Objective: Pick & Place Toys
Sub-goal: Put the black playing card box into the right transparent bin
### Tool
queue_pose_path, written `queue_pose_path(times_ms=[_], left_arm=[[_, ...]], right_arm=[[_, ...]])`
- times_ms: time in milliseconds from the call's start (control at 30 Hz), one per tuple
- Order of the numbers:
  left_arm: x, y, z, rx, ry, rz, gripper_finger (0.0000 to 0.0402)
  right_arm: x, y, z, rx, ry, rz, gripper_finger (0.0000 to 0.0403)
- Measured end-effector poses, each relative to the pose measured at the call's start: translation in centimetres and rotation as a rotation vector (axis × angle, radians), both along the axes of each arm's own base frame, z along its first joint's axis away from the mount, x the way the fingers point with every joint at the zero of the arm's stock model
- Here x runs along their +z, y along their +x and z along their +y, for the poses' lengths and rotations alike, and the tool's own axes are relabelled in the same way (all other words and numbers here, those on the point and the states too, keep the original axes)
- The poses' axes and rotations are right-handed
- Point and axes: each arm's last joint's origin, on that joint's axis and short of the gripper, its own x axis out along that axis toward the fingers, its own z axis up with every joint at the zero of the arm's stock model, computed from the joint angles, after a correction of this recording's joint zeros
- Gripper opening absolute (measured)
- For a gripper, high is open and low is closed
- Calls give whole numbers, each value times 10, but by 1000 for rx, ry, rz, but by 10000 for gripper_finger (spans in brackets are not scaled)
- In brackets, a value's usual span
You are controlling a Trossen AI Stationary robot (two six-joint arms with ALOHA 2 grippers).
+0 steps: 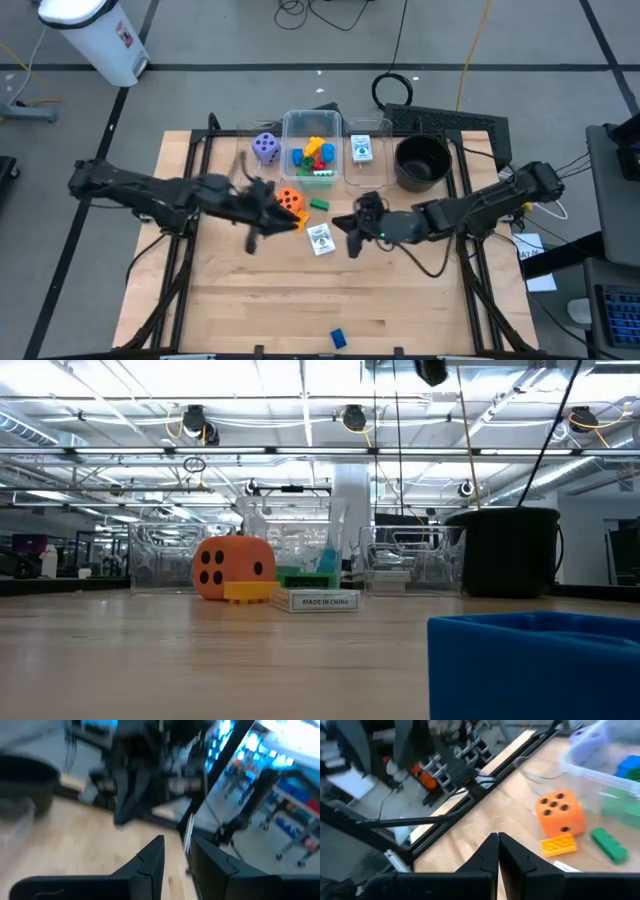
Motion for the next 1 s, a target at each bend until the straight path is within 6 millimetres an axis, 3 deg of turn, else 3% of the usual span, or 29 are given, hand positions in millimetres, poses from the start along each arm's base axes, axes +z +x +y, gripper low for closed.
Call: queue_pose_path(times_ms=[133, 267, 467, 700, 867, 1000], left_arm=[[23, -25, 6, 31, 6, -103, 97], [36, -44, 9, 36, -2, -167, 97], [42, -58, 7, 13, -13, -175, 97], [37, -58, 0, -21, -24, -130, 97], [33, -56, -4, -16, -43, -90, 97], [32, -57, -9, -36, -46, -87, 97]], right_arm=[[11, 32, 0, 49, 4, 81, 1], [7, 67, -3, 63, 13, 200, 1], [-24, 105, -18, 56, 69, 439, 1], [-76, 127, -33, 79, 203, 615, 0], [-86, 133, -41, 84, 216, 607, 11], [-89, 133, -49, 83, 197, 618, 41]])
